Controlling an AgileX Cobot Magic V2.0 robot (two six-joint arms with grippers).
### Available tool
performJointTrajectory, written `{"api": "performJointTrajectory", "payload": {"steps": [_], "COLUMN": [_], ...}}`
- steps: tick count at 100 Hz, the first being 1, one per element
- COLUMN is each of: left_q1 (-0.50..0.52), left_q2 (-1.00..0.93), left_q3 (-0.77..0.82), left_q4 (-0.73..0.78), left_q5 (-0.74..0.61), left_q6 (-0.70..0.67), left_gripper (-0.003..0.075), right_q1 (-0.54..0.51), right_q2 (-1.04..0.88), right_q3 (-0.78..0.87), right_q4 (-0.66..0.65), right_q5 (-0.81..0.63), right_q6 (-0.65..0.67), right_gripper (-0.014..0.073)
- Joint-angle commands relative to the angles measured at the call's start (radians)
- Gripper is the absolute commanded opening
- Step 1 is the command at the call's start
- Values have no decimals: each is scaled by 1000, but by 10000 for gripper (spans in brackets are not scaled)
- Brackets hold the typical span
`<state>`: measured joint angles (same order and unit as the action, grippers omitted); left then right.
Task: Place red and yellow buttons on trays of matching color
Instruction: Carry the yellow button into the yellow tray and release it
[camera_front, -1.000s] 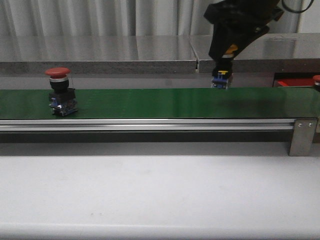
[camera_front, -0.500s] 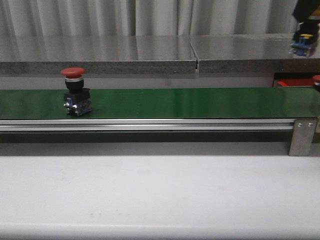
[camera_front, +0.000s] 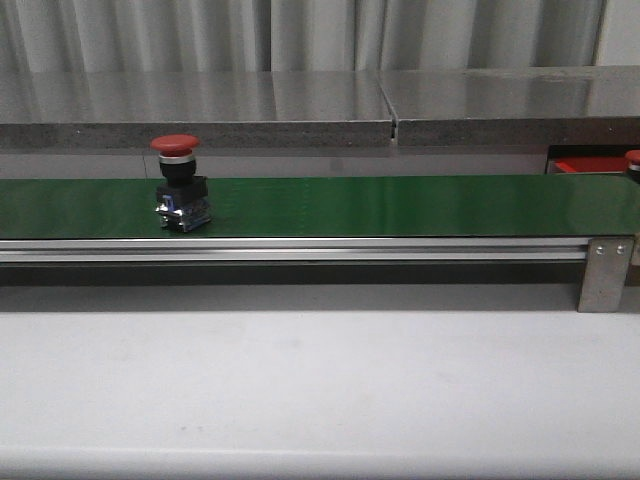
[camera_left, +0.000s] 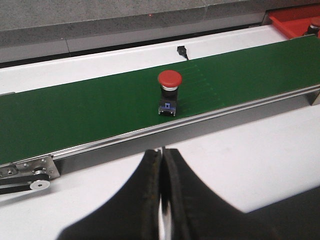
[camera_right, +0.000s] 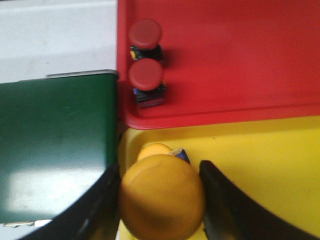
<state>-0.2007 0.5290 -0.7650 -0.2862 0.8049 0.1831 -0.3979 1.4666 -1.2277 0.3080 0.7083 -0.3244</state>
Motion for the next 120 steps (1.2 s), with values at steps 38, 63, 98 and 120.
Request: {"api": "performJointTrajectory", "payload": {"steps": [38, 63, 98, 120], "left_q1": [-8, -8, -8, -8], "left_q2": [3, 3, 3, 3], "left_q3": [-24, -24, -24, -24], "left_q4": [-21, -21, -21, -21], "left_q5": [-64, -64, -64, -64], "left_q6": [-2, -2, -2, -2], "left_gripper": [-20, -20, -20, -20], "right_q1": [-94, -94, -93, -92], "right_q2": [88, 185, 264, 279], "right_q3": [67, 67, 63, 63], "right_q4": [23, 40, 109, 109], "right_q5": [-219, -290, -370, -390], "right_q6": [69, 69, 69, 67], "right_gripper": [59, 59, 61, 108]}}
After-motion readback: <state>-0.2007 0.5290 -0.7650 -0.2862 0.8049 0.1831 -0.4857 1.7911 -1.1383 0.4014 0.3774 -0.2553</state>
